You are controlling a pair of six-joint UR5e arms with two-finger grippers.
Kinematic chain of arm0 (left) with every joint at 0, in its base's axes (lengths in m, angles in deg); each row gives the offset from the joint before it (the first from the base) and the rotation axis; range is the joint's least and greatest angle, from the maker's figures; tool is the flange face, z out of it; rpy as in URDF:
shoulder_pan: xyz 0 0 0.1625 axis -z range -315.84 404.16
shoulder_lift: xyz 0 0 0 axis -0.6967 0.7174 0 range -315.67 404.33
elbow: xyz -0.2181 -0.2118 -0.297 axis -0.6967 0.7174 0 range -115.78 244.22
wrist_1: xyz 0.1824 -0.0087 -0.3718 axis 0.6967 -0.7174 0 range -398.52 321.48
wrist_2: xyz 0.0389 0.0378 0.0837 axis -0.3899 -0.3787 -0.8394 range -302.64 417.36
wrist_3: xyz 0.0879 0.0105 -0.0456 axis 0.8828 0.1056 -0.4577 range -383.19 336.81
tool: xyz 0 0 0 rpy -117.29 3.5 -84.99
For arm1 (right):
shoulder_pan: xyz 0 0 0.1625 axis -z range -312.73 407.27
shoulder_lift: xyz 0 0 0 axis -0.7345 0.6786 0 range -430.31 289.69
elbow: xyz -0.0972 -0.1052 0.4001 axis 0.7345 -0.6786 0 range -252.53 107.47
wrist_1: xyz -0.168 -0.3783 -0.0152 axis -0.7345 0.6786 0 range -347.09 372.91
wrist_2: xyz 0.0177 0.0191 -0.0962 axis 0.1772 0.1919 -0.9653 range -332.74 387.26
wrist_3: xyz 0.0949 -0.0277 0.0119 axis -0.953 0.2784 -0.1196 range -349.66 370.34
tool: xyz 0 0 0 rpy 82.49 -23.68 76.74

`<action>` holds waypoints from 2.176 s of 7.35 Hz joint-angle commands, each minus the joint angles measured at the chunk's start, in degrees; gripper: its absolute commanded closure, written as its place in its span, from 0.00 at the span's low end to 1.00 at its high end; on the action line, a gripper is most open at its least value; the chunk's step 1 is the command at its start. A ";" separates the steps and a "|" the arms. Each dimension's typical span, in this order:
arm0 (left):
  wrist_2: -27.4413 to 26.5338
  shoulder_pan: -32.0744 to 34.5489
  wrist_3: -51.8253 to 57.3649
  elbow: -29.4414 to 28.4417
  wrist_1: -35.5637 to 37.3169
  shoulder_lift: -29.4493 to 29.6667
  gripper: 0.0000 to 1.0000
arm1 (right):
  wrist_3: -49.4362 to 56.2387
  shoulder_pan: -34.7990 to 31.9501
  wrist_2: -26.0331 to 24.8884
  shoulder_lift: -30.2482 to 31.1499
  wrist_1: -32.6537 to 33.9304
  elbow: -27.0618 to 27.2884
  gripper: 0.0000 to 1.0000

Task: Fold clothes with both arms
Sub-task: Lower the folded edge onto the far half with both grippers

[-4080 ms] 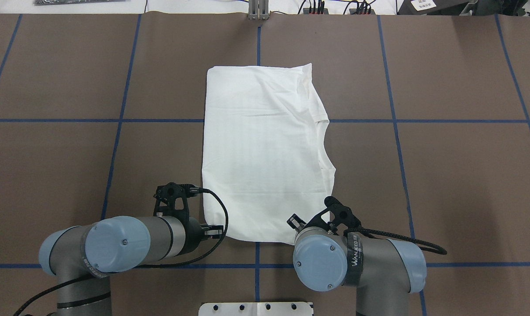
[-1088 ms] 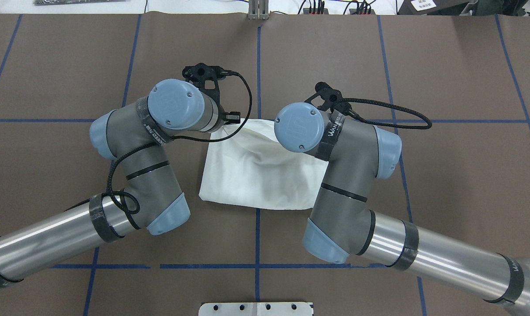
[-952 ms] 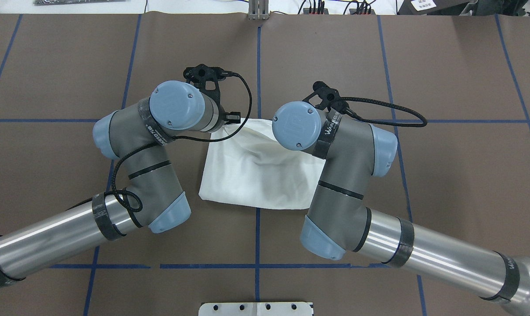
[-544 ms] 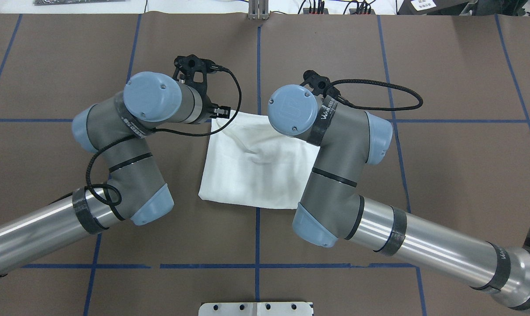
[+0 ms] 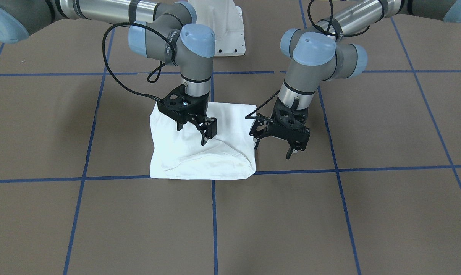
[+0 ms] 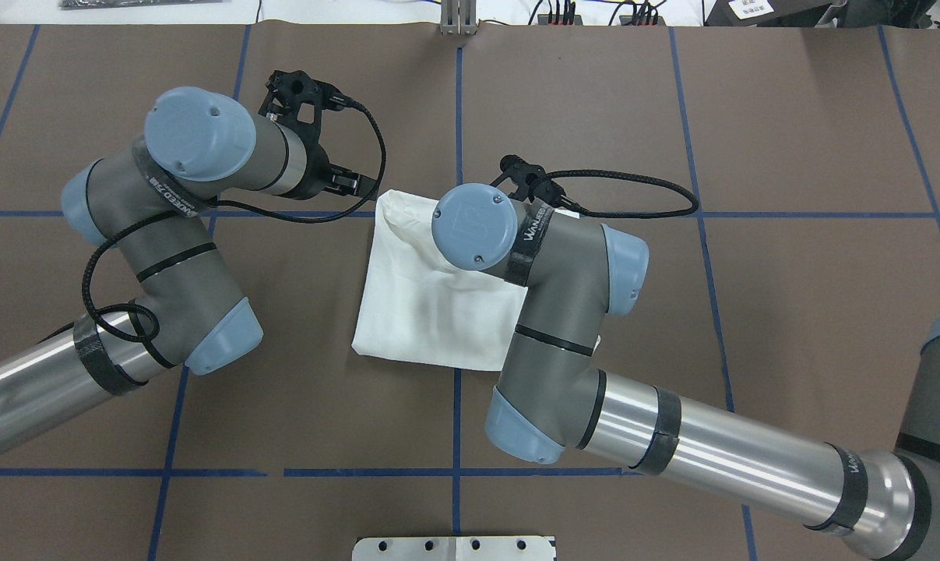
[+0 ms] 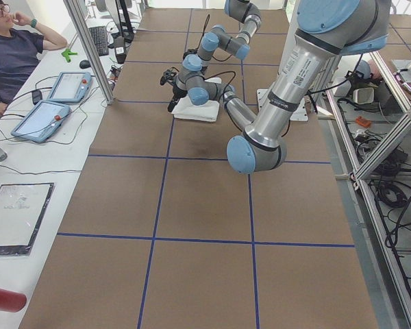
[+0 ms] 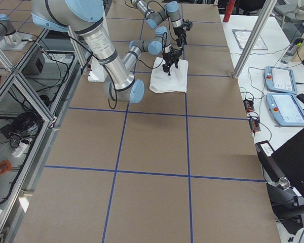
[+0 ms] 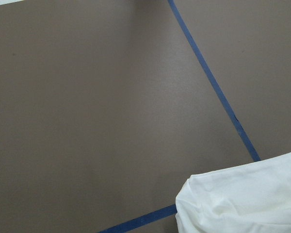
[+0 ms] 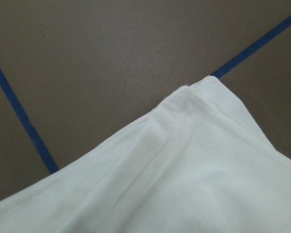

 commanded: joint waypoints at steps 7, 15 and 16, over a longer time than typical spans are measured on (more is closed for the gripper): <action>0.10 0.04 -1.44 1.27 -0.19 -1.42 0.00 | -1.66 -4.60 0.79 -6.69 -1.39 -14.26 0.26; 0.02 -0.32 -2.58 0.65 -0.28 -1.78 0.00 | 2.55 -6.08 2.29 -6.42 7.12 -12.94 1.00; 0.02 -0.40 -2.58 0.65 -0.28 -1.78 0.00 | 2.56 -6.08 1.94 -6.08 8.01 -12.85 1.00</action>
